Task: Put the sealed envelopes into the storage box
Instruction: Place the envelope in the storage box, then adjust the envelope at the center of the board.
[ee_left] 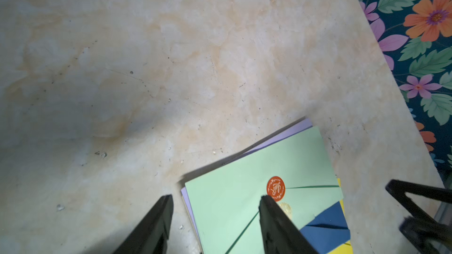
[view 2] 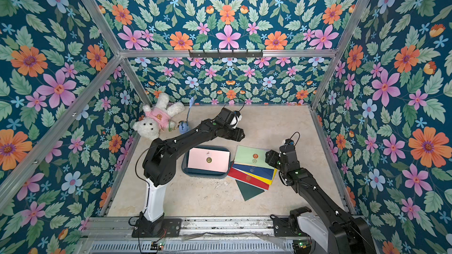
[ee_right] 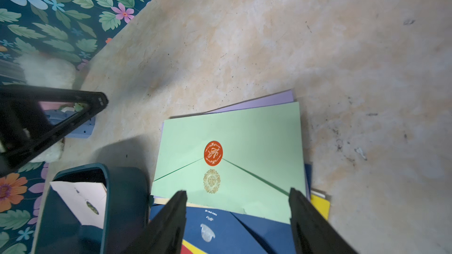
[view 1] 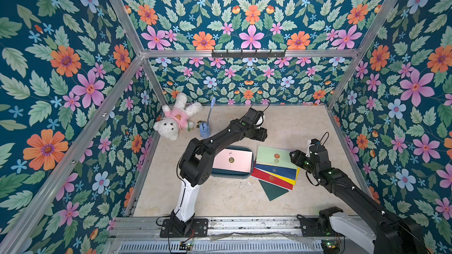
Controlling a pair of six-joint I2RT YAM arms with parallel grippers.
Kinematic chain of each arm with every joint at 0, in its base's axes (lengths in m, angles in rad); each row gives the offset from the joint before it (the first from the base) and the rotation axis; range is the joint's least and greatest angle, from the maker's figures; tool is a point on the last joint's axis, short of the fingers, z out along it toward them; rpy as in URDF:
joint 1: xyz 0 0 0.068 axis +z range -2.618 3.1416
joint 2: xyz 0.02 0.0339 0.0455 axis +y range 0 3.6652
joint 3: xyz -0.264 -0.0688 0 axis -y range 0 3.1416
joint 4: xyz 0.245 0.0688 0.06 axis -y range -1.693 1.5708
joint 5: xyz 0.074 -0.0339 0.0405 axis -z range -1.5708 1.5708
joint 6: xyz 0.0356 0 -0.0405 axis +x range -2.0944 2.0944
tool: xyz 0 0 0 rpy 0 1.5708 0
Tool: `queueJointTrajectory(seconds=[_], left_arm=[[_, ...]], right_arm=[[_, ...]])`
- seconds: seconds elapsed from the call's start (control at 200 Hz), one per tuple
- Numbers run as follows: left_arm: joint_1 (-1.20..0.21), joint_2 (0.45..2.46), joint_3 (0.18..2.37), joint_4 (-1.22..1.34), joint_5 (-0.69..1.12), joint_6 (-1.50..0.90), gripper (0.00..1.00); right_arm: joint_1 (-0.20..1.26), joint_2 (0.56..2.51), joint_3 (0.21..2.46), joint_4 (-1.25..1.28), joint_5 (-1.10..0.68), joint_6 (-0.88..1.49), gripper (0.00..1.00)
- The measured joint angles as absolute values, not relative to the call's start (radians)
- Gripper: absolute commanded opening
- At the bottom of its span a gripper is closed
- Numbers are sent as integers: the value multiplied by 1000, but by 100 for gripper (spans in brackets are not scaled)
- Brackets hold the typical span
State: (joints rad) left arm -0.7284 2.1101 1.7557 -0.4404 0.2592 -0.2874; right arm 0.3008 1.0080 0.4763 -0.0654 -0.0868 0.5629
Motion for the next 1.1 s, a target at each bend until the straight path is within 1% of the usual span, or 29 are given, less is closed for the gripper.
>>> queueJointTrajectory(seconds=[0.165,0.245,0.335,0.425,0.58,0.63,0.67,0.74,0.83,1.1], left_arm=[[-729,2108,1763,-469,274,-283,60],[-729,2082,1731,-464,275,-283,60],[-729,2058,1705,-461,273,-283,60],[-729,2028,1677,-449,270,-283,60],[-726,1953,1615,-427,258,-284,60],[-722,1928,1597,-418,255,-284,60],[-720,1909,1579,-411,252,-284,60],[-714,1872,1544,-403,236,-285,60],[-705,1834,1505,-390,233,-286,60],[-695,1803,1449,-374,217,-286,61]], right_arm=[[302,1008,506,-113,-185,582,57],[337,987,495,-126,-245,615,55],[471,972,484,-135,-286,647,54],[616,989,485,-128,-293,686,49],[820,1086,479,-108,-227,781,41],[870,1116,481,-108,-216,801,39],[903,1137,482,-102,-199,820,36],[936,1167,473,-74,-177,850,30],[962,1212,459,-50,-175,883,27],[974,1304,477,-28,-184,884,23]])
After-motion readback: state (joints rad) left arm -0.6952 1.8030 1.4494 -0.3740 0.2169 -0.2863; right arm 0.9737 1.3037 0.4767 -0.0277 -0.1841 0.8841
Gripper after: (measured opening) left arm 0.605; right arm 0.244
